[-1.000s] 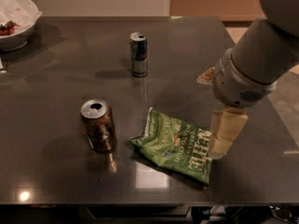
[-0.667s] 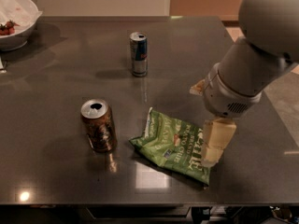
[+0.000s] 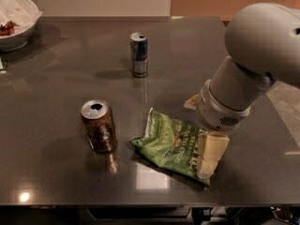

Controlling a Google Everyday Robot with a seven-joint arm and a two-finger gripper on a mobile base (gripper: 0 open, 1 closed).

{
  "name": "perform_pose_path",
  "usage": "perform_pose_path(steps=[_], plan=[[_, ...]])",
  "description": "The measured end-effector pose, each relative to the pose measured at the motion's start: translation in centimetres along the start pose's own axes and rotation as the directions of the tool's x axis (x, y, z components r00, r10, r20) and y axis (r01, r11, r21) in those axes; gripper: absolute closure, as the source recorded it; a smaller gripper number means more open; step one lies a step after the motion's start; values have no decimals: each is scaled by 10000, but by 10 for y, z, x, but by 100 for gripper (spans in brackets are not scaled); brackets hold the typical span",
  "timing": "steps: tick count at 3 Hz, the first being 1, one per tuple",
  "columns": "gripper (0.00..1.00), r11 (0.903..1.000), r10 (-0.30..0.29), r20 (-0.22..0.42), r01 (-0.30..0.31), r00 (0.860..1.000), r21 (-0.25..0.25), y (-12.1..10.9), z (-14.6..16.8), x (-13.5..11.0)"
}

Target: Pick green jalapeno chip bag

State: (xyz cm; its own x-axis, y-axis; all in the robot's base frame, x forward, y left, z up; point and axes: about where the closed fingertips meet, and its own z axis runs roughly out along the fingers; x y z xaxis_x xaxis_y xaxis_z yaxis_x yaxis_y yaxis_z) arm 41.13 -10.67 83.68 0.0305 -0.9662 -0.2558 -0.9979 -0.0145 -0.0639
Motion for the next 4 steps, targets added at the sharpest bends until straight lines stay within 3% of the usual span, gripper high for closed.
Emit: perform_pose_path(steps=[1, 2, 4], plan=[[17, 9997, -180, -51, 179, 9998, -194, 7, 8, -2], [42, 9996, -199, 45, 200, 9998, -219, 10, 6, -3], [88, 9999, 100, 468, -103, 9989, 63, -2, -20, -7]])
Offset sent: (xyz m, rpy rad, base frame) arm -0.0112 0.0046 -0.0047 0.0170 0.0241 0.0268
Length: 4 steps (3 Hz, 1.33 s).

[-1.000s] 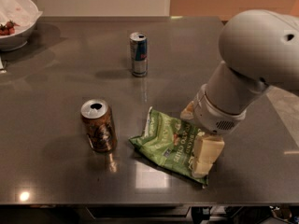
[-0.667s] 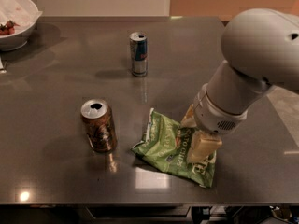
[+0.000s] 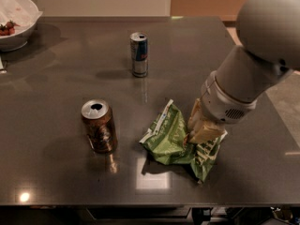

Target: Pick green jalapeno chip bag

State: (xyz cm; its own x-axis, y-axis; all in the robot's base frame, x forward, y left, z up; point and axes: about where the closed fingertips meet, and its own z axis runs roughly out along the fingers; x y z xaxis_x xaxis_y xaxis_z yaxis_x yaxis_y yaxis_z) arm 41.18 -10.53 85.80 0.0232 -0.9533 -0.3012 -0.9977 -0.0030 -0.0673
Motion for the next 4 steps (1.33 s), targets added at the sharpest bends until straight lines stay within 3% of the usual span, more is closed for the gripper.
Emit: perform_pose_path(steps=[1, 3, 4], plan=[[100, 9990, 65, 279, -77, 9996, 436, -19, -29, -5], [100, 9877, -496, 748, 378, 9960, 1518, -54, -111, -25], [100, 9761, -823, 754, 651, 9938, 2073, -62, -148, -33]])
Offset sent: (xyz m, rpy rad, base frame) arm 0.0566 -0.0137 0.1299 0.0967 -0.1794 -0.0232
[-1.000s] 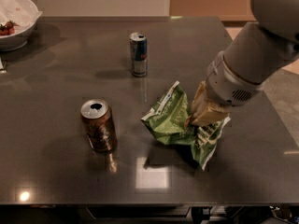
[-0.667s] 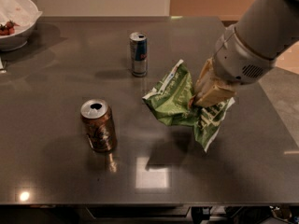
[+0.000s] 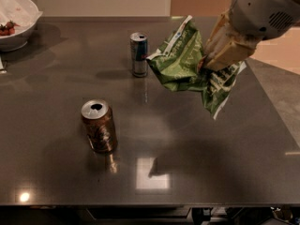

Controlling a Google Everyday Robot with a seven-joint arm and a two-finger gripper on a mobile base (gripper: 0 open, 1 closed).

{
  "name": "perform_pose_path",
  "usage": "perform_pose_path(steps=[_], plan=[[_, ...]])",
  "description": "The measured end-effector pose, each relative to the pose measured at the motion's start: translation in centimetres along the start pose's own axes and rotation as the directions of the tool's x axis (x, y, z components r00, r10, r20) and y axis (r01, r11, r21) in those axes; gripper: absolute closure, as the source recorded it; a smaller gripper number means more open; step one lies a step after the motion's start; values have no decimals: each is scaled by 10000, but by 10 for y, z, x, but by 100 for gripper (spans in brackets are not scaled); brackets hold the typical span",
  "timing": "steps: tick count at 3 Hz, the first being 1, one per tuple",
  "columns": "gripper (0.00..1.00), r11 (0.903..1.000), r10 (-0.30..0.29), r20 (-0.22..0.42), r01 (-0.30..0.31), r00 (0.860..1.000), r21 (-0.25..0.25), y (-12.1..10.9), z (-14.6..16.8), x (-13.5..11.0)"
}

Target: Pick green jalapeno chip bag

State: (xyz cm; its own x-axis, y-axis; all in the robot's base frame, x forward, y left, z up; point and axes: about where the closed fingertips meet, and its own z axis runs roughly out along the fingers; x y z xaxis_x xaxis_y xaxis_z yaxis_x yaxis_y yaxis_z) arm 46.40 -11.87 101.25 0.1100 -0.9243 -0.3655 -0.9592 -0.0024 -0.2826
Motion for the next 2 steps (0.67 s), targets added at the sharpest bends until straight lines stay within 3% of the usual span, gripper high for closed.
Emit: perform_pose_path(steps=[1, 2], plan=[[100, 9980, -288, 0, 287, 9996, 556, -13, -30, -9], [100, 9970, -327, 50, 323, 9995, 710, -15, -33, -12]])
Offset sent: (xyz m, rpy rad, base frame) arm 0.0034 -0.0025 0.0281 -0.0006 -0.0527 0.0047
